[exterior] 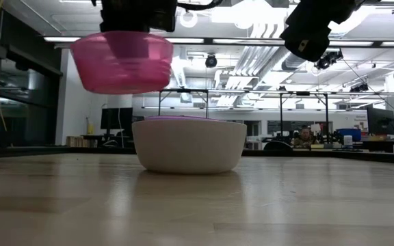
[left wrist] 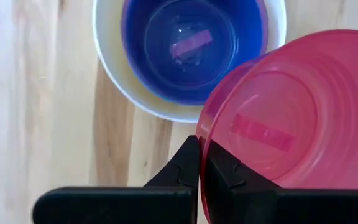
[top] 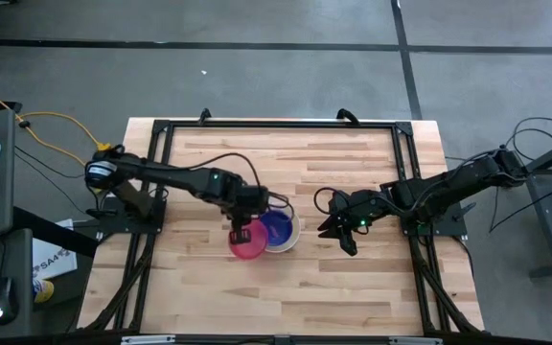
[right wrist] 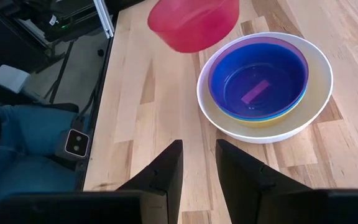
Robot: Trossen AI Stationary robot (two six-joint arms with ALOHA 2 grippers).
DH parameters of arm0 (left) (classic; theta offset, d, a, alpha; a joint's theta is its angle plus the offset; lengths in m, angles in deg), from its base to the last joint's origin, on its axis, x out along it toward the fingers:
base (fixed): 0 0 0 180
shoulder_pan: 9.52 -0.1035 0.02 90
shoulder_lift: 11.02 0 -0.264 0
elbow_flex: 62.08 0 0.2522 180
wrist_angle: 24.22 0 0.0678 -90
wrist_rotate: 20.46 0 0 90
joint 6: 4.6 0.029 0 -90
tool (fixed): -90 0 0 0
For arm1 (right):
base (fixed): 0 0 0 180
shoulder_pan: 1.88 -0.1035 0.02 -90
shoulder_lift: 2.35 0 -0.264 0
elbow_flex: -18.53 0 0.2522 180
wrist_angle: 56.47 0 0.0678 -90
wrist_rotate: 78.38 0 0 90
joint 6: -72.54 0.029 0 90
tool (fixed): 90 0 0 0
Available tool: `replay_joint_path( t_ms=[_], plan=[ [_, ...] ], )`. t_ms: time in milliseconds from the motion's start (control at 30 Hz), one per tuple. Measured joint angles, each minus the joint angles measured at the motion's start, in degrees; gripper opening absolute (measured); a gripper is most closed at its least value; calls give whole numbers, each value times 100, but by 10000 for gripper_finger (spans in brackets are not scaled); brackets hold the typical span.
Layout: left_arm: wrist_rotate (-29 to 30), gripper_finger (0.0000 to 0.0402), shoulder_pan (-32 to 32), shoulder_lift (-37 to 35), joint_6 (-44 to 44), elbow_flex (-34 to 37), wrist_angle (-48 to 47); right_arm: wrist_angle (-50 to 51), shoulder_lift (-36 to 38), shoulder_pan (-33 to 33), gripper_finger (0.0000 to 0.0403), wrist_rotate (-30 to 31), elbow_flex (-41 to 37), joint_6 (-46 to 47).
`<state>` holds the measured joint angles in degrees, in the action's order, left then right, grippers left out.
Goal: Nest bowls inside each other
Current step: Stack the red bowl on the violet bowl
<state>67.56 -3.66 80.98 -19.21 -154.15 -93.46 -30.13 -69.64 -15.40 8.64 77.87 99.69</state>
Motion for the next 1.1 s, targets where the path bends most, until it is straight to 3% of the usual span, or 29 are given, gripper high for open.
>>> replay_joint_path(
  t_ms=[433, 1100],
  plan=[
    [26, 0, -506, 804, 496, -974, -463, -42, 2, 1, 89, 0, 2, 0],
    [-61, 0, -782, 1639, -167, -1844, -768, -87, 1, 1, 89, 2, 2, 0]
  ],
)
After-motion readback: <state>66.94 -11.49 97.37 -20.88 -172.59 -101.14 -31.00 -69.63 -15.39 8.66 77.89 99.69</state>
